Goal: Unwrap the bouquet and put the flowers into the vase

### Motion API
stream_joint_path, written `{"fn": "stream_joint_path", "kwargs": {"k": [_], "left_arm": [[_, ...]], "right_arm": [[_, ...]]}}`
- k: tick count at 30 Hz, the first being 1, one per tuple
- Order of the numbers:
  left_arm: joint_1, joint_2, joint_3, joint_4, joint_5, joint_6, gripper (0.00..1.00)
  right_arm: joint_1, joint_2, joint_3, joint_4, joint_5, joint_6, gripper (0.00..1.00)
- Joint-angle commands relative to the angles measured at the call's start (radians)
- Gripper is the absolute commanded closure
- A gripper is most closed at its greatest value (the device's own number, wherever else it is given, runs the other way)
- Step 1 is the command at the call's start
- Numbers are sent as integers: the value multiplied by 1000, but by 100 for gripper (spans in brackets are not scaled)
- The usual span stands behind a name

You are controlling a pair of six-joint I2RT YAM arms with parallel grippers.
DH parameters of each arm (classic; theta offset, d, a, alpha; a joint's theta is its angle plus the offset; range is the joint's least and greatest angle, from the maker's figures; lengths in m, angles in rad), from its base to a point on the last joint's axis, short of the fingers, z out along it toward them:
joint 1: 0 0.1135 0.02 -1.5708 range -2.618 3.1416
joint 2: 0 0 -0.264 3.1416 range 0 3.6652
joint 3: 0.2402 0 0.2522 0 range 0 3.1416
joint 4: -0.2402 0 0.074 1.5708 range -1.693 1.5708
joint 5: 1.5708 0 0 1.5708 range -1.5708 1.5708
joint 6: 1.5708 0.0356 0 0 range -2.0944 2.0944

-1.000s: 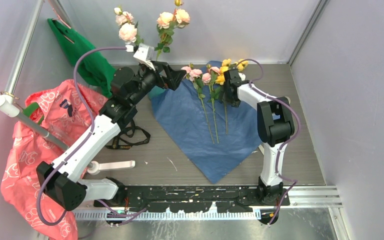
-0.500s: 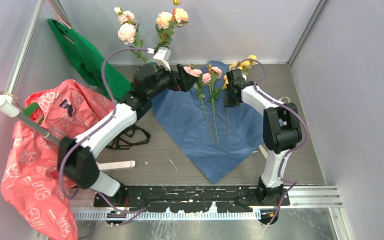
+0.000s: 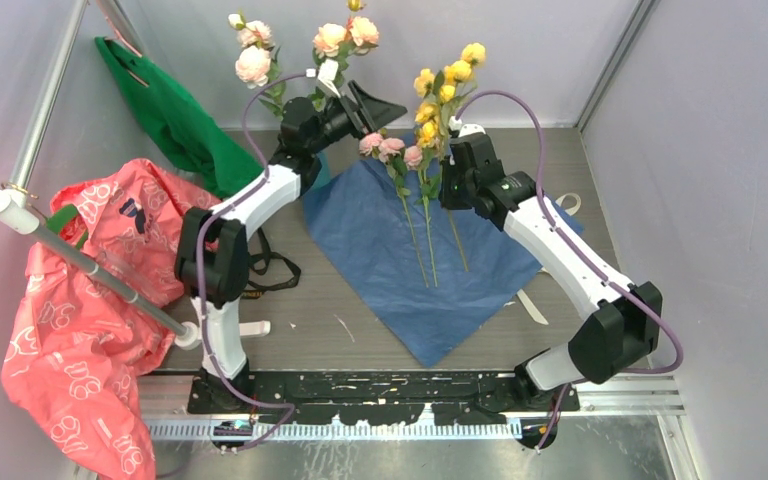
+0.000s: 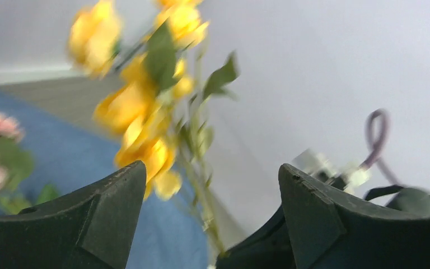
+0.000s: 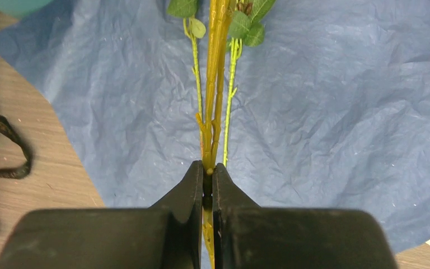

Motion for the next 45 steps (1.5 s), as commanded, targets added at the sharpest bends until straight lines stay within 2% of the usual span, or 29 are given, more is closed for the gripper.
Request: {"fn": "stream_joint_path", "kwargs": {"k": [1,4,9,12,16,20,25,29,32,34,35,36,38,42,44,45], "left_arm": [[18,145,96,539,151,-477,13],[13,197,88,678,144,-602,22],[-3,112,-88,630,125,-524,23],[-21,67,-213,655,104,-509,24],[-63,59,-289,693,97,-502,24],[-113,118,-234,722,99,-530,24],[-177,153,-128,634,108,-498,24],[-197,183,-77,618,114,-488,28],[-197,219,-34,624,130,-513,42],[-199,234,-14,630,134,-525,54],[-199,239,-9,628,136,-526,64],[-201,242,-6,627,137,-526,68],[-204,245,-2,624,140,-525,72],[-214,251,4,597,140,-506,95],[-217,260,11,607,138,-515,96],[-218,265,17,617,140,-524,90]], "right_arm": [[49,-49,22,-58,68,-54,99],[60,-71,38,-66,87,-59,99],[60,-88,68,-79,113,-72,99],[62,-90,86,-80,126,-77,99],[62,-94,96,-85,110,-75,99],[68,-96,102,-91,92,-60,99],[78,-117,105,-102,114,-56,100],[78,-152,97,-120,119,-44,99],[84,-194,73,-127,117,-36,99],[84,-218,59,-128,122,-34,99],[84,-229,53,-129,125,-32,99],[85,-238,49,-129,124,-31,99],[84,-248,49,-130,126,-30,99],[85,-254,53,-134,115,-29,99],[84,-252,50,-132,104,-25,99],[85,-251,45,-129,102,-24,99]]}}
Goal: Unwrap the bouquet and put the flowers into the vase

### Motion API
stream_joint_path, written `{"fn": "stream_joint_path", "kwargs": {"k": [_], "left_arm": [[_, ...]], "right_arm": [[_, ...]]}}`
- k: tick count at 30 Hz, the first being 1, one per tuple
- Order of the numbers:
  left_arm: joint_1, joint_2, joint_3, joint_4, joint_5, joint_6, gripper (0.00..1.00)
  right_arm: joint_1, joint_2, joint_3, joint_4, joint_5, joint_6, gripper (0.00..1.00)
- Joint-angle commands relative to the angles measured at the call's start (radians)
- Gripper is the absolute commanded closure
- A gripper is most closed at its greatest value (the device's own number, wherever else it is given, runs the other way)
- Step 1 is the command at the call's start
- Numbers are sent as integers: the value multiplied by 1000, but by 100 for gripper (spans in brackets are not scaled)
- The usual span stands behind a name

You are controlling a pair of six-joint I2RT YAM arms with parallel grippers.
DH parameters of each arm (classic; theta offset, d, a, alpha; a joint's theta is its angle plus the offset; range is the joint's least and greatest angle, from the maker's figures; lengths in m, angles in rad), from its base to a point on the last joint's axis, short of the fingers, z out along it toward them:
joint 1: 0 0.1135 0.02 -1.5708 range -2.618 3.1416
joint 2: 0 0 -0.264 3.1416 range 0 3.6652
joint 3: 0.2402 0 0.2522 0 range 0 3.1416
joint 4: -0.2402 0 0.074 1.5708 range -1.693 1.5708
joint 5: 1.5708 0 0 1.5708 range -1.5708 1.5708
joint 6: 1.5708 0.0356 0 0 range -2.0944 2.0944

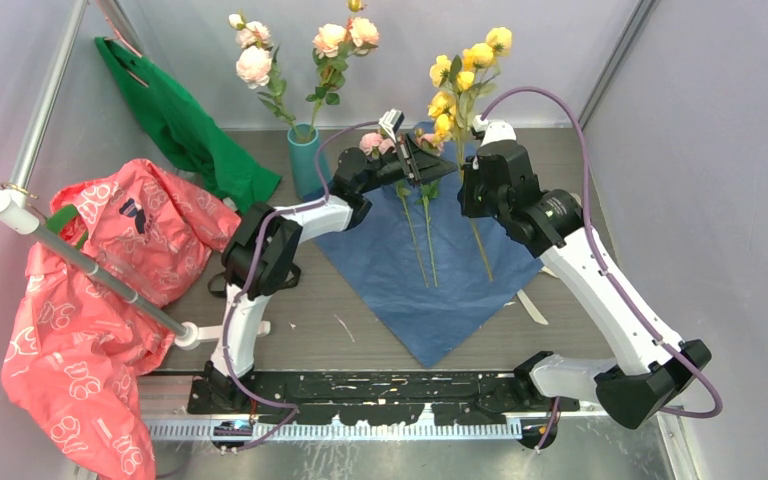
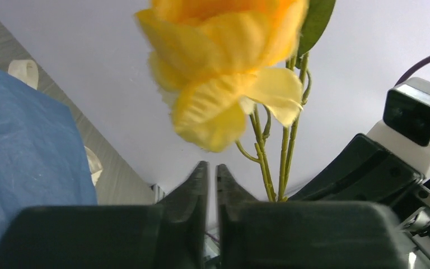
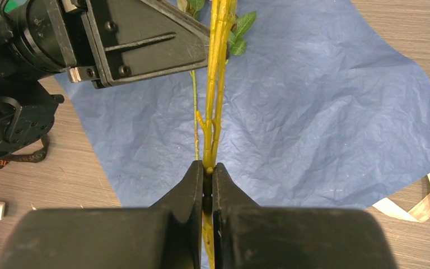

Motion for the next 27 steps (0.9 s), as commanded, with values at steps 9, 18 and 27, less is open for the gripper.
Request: {"fn": "stream_joint_path", "kwargs": {"k": [9,18,27], "left_arm": [[-25,4,79,71,22,-35,38],[-49,22,132,91,26,-73,39],[-61,-17,121,20,44,-13,38]], "right_arm": [[7,-11,-16,53,-1,11,99],[7,-10,-44,69,-3,18,99],[7,-61,-46,67,95,-1,99]]}}
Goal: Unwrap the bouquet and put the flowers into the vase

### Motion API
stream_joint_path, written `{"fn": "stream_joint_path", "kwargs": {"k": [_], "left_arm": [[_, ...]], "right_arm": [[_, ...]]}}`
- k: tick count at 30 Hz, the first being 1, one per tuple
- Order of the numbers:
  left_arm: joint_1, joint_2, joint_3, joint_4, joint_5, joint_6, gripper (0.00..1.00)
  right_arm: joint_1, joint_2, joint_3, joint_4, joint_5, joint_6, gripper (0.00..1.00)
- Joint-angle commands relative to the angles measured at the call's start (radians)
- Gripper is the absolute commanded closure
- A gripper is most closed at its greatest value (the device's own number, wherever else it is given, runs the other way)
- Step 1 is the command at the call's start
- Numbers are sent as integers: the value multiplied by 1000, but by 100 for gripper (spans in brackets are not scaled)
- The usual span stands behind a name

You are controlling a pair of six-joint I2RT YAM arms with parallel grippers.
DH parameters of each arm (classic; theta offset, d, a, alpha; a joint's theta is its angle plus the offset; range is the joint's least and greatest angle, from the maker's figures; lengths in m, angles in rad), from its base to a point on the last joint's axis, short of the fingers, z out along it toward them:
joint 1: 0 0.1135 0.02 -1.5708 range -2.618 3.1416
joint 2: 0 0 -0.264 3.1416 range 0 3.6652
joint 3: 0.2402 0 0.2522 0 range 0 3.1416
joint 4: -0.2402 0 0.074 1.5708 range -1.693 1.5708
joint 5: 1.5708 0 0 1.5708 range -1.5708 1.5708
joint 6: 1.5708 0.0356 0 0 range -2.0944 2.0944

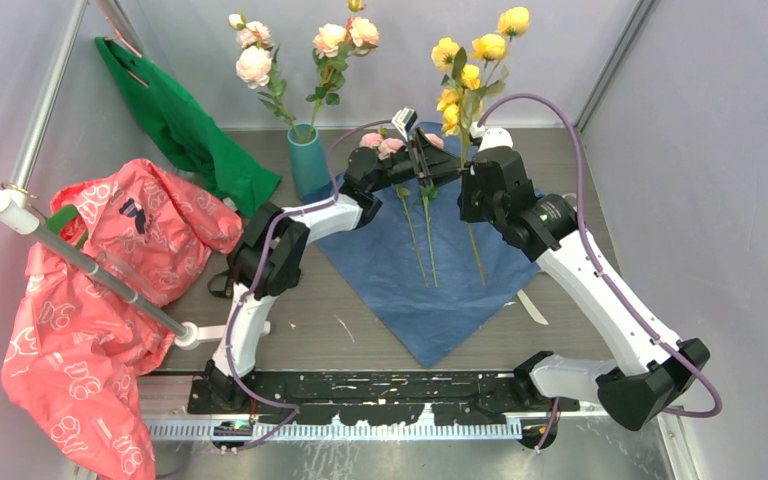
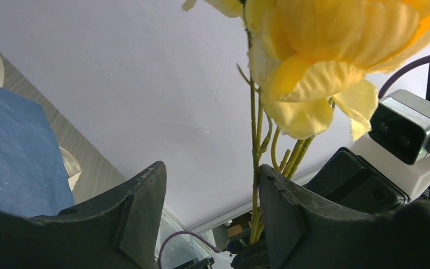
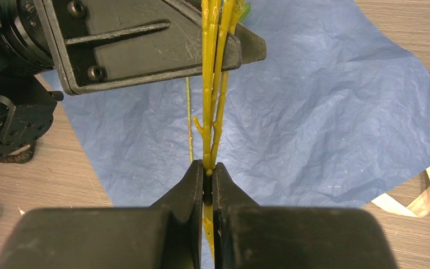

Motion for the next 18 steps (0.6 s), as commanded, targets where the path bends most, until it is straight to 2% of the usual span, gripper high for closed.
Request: {"fn": "stream_joint_path", "kwargs": {"k": [1,10,18], "left_arm": [[-15,-65,22,11,37,48,38],[-10,-54,14,37,34,25,37],[-9,-102,-4,46,57,26,37]], "right_arm": [[6,-69,14,34,87,-10,99],[3,-85,40,-3,187,-17,99],[4,-43,34,11,134,-8,99]]}}
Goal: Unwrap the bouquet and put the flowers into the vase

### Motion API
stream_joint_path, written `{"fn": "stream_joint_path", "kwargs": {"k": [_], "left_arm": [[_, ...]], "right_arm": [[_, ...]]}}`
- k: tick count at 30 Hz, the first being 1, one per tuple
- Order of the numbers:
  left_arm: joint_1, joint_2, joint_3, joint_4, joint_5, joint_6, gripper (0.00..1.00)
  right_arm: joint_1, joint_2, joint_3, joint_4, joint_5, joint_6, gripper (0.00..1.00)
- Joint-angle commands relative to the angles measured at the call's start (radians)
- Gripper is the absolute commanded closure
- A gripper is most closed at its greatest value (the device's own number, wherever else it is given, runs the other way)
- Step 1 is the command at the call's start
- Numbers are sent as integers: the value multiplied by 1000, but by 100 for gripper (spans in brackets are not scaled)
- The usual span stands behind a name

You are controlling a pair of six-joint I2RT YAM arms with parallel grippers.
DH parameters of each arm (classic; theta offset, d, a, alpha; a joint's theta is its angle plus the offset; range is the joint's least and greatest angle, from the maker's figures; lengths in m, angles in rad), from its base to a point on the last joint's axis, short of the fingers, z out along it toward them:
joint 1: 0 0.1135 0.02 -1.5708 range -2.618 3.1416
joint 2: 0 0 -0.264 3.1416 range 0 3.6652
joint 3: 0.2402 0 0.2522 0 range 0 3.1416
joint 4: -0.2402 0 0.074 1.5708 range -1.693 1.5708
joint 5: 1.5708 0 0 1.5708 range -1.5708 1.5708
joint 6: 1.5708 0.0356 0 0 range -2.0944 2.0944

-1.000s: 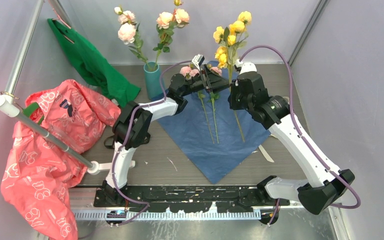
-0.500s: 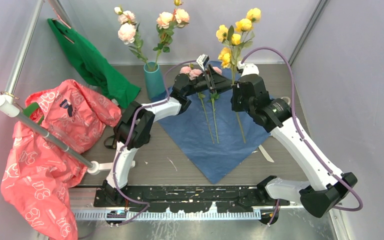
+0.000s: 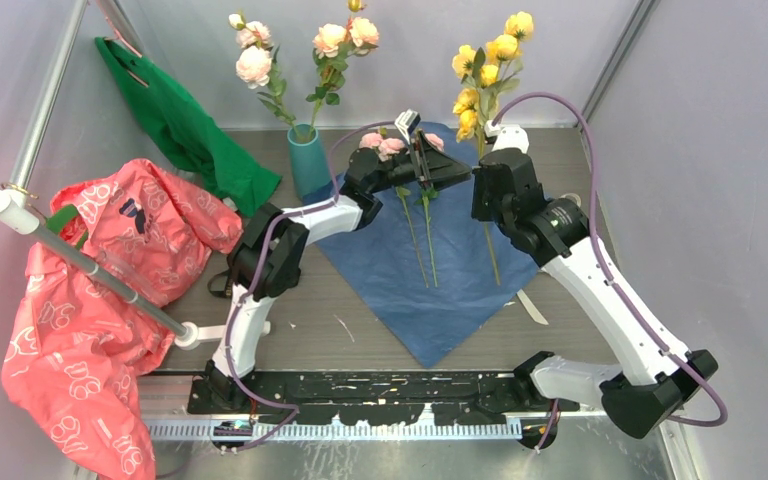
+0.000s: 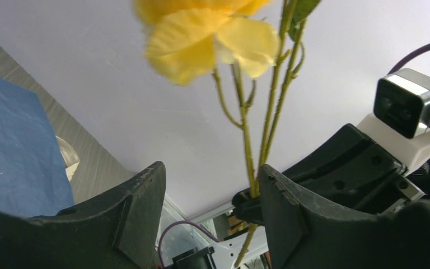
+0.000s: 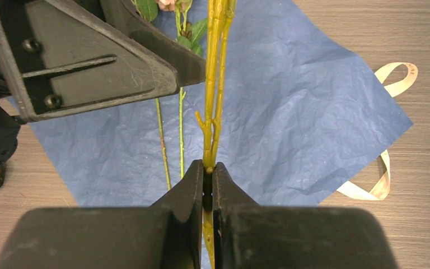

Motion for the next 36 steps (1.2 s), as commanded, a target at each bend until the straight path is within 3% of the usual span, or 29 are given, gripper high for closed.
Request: {"fn": "stream_joint_path", "kwargs": {"k": [1,15,21,23,28,29,30,32,34,36], "left_arm": [[-3,-90,17,67,29,1,37],[-16,-63,84,50,22,22,43],[-34,-53,139,-9,33,53,75],[-34,-53,139,-11,32,54,98],[-34,-62,121,-8,42,71,100],[-32,-69,116,-16,45,85,100],[-30,-78,112,-38,51,111,100],[-23,-113,100,-120,67,192,100],[-6,-177,83,-227,74,313,100],[19,-246,79,-403,67,452,100]], "right_arm": [[1,14,29,43,-11,-2,99],[1,-1,14,59,-103,49,99],[1,-10,-1,59,-92,54,99],[2,-15,-1,57,-90,53,99],[2,-28,-7,57,-80,54,99],[2,-31,-9,55,-77,56,96],[1,-36,-9,55,-72,58,84],[0,-57,-16,61,-64,61,52],[2,-86,-20,61,-31,69,26],[1,-139,-32,65,11,77,14]]}}
